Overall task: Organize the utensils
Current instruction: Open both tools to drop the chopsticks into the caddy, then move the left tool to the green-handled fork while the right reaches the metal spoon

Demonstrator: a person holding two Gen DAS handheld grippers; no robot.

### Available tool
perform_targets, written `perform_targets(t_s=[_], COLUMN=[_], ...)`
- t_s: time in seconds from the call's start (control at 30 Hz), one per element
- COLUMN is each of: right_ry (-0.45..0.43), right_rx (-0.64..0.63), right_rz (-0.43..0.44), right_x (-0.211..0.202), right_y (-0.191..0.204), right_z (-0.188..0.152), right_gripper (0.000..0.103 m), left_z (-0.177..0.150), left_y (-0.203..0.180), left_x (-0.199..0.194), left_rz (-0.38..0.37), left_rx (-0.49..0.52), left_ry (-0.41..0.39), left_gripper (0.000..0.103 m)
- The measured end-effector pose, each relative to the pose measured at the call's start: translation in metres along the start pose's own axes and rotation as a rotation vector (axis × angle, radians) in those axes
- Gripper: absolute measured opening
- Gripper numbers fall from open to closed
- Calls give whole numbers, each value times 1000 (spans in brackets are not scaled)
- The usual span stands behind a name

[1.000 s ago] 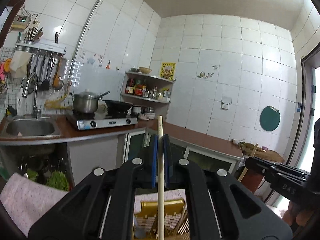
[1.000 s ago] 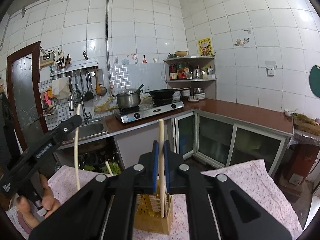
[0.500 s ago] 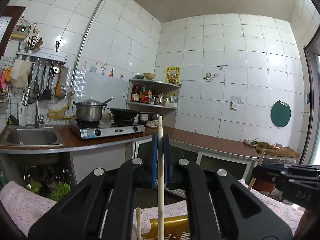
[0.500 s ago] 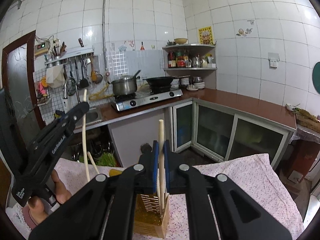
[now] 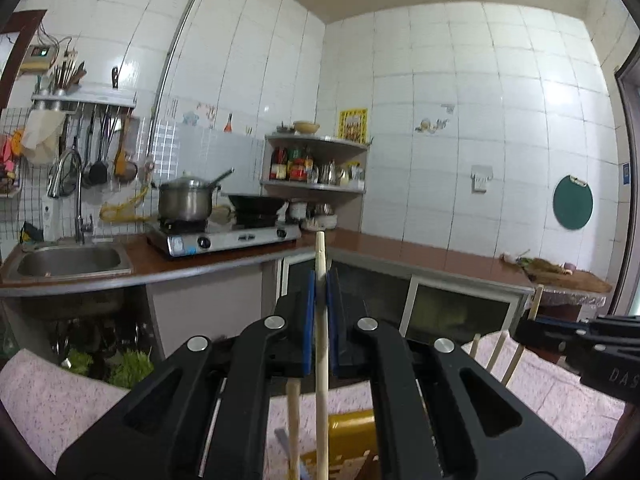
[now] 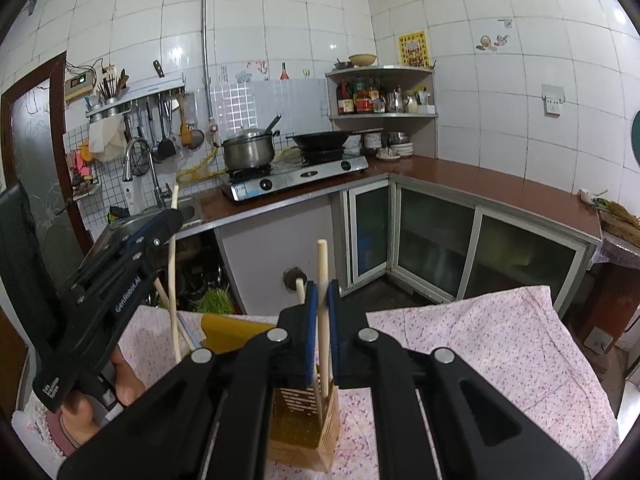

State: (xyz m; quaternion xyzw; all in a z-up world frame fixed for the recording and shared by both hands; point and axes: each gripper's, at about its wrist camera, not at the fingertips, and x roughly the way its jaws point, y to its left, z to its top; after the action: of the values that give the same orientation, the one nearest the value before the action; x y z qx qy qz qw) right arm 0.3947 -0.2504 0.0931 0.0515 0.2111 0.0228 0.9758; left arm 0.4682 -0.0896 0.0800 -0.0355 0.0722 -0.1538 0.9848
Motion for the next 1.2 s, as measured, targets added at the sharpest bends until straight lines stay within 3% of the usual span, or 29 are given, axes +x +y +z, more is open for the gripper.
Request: perform_targets(t_s=[0.07,0.13,0.2,0.33,0.5,0.53,0.6,0.63,0.9,1.07,1.2], right_ry=[27,50,58,85,110,116,125,123,247,316,365], right_rx=[1,12,11,19,21,19,15,14,6,-11,8], right_rz=[8,25,17,15,-7,-11,-24,-32,-76,-124,-125], right_x=[2,4,6,4,-12,-15,-23,-29,-53,-65,-77], right_y=[0,2,1,-4,-8,-9,-10,-10,-16,-12,-7], right_z=[-2,-4,-7,-16,-33,-36,-46,-54,-127,-168,-192], right_gripper=[6,7,7,7,8,9,29,45,49,78,83], left_z=[-4,-7,-9,-10,-11,-12,-17,-19,-66,-98,-114], left_y=[3,6,8,12,23,25,28,29,58,77,86], left_x=[-1,-4,-9,-35,-80,-90,-112,-120,-180,-211,-220], left_rz=[18,14,25,39,79,90,117,130,193,237,281], left_rx=[-4,-9,-15,-9,-20,-16,6,13,-26,-64,-78], left_ry=[29,67,103,134,171,182,213,228,447,527,580], left_gripper=[5,14,43,58,88,90,98,98,98,98,98])
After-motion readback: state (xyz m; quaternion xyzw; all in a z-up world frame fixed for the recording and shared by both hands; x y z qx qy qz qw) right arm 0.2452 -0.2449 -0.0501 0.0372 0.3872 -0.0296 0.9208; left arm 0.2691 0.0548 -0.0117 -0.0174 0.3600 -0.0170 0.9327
